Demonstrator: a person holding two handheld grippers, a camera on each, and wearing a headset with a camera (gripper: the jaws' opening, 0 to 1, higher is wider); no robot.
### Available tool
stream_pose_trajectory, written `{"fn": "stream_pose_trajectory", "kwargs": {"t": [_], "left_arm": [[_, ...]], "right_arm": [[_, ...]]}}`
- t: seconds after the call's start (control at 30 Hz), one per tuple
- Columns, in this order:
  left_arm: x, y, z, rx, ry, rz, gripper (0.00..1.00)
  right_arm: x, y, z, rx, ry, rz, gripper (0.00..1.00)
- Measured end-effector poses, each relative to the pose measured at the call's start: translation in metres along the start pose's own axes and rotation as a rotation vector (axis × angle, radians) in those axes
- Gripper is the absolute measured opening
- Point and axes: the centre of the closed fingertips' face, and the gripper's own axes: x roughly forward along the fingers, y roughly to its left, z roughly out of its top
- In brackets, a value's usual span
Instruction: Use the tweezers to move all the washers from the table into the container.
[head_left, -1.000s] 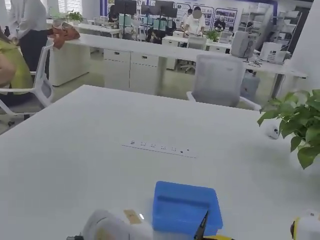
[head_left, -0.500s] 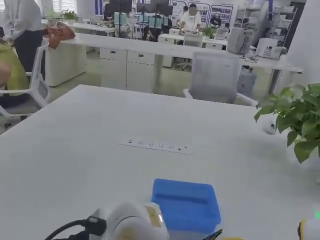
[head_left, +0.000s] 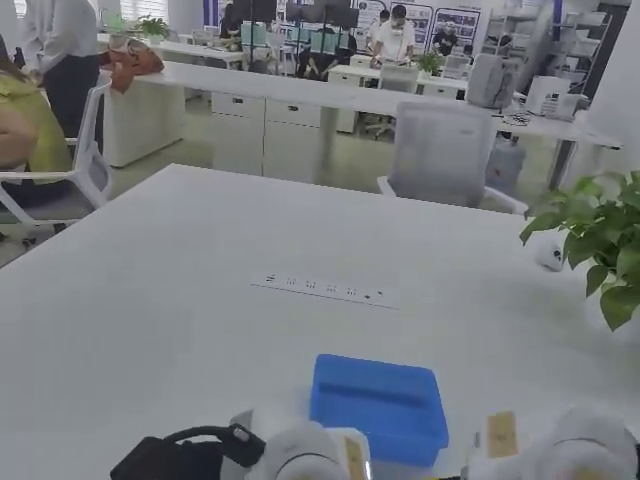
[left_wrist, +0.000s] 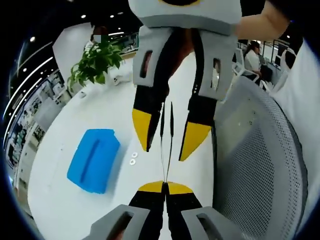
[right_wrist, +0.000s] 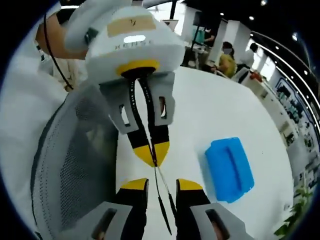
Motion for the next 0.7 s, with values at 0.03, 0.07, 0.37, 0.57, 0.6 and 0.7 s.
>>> {"fn": "stream_pose_trajectory", "kwargs": {"t": [0.03, 0.07, 0.37, 0.57, 0.6, 0.7], "left_arm": [[-0.001, 0.001, 0.000, -0.003, 0.003, -0.001, 0.00], [-0.002, 0.000, -0.002, -0.010, 0.020, -0.017, 0.00], [-0.022, -0.003, 0.010, -0.040, -0.020, -0.049, 0.00], [-0.038, -0.006, 0.051, -0.096, -0.180, -0.102, 0.00], [-0.038, -0.005, 0.056, -0.109, -0.203, -0.105, 0.00], [-0.033, -0.001, 0.051, -0.109, -0.168, -0.086, 0.00]], "right_arm": [[0.002, 0.001, 0.001, -0.006, 0.000, 0.007, 0.12], [0.002, 0.000, 0.002, -0.006, 0.000, 0.006, 0.11], [0.010, 0.003, -0.010, -0.030, 0.028, 0.019, 0.07], [0.022, 0.008, -0.005, -0.020, 0.007, 0.010, 0.04], [0.024, 0.008, -0.003, -0.021, 0.004, 0.009, 0.04], [0.027, 0.007, 0.002, -0.010, -0.011, -0.004, 0.04]]}}
